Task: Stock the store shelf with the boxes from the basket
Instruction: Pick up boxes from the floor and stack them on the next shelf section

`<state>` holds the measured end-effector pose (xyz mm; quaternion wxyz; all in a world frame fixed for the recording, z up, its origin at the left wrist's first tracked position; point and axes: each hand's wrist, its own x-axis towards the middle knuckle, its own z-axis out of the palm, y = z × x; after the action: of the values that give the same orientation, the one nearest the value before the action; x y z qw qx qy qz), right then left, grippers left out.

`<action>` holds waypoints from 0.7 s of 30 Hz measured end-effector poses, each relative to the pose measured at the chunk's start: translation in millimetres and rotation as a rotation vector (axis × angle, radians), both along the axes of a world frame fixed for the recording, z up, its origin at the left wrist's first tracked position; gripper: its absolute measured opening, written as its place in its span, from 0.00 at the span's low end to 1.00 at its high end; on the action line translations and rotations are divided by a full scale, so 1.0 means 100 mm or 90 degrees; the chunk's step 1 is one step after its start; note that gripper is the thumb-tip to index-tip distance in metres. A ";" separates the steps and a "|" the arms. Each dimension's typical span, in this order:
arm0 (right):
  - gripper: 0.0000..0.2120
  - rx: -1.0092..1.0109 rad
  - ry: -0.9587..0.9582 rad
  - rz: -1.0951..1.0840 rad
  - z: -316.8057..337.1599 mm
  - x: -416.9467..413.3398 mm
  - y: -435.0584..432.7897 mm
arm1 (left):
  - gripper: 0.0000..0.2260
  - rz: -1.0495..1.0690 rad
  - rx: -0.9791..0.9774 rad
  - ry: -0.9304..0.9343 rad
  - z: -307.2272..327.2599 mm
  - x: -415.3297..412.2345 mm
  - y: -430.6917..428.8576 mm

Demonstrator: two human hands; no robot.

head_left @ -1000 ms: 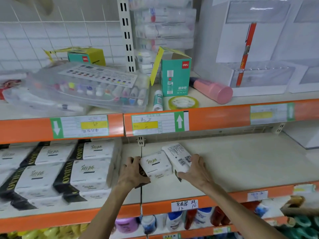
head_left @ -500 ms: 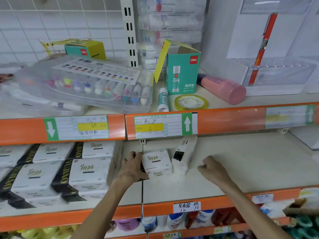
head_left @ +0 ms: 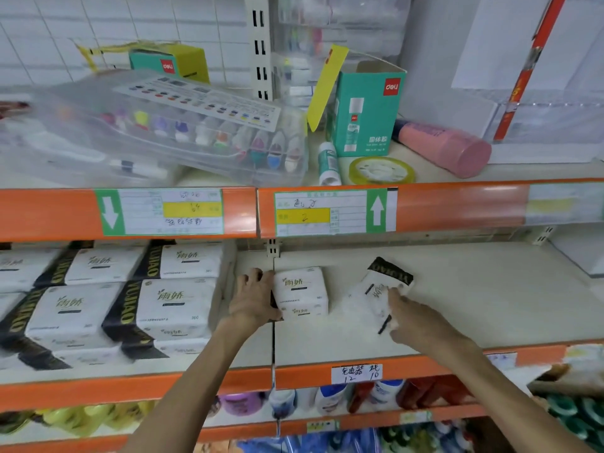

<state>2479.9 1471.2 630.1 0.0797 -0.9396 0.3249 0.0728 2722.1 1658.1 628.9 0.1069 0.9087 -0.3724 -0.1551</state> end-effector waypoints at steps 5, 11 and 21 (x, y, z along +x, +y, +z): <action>0.25 0.012 -0.129 -0.043 0.01 -0.25 -0.23 | 0.40 -0.015 -0.010 0.010 -0.01 0.03 0.02; 0.53 0.083 -0.025 -0.008 0.11 0.09 -0.46 | 0.39 -0.003 -0.016 0.015 0.01 0.02 0.04; 0.29 0.068 -0.061 0.058 0.10 0.36 -0.19 | 0.35 -0.003 0.001 -0.091 -0.06 0.10 0.17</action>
<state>2516.3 1451.8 640.5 0.1416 -0.9502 0.2735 0.0485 2732.4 1675.1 623.0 0.0790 0.9168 -0.3810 -0.0899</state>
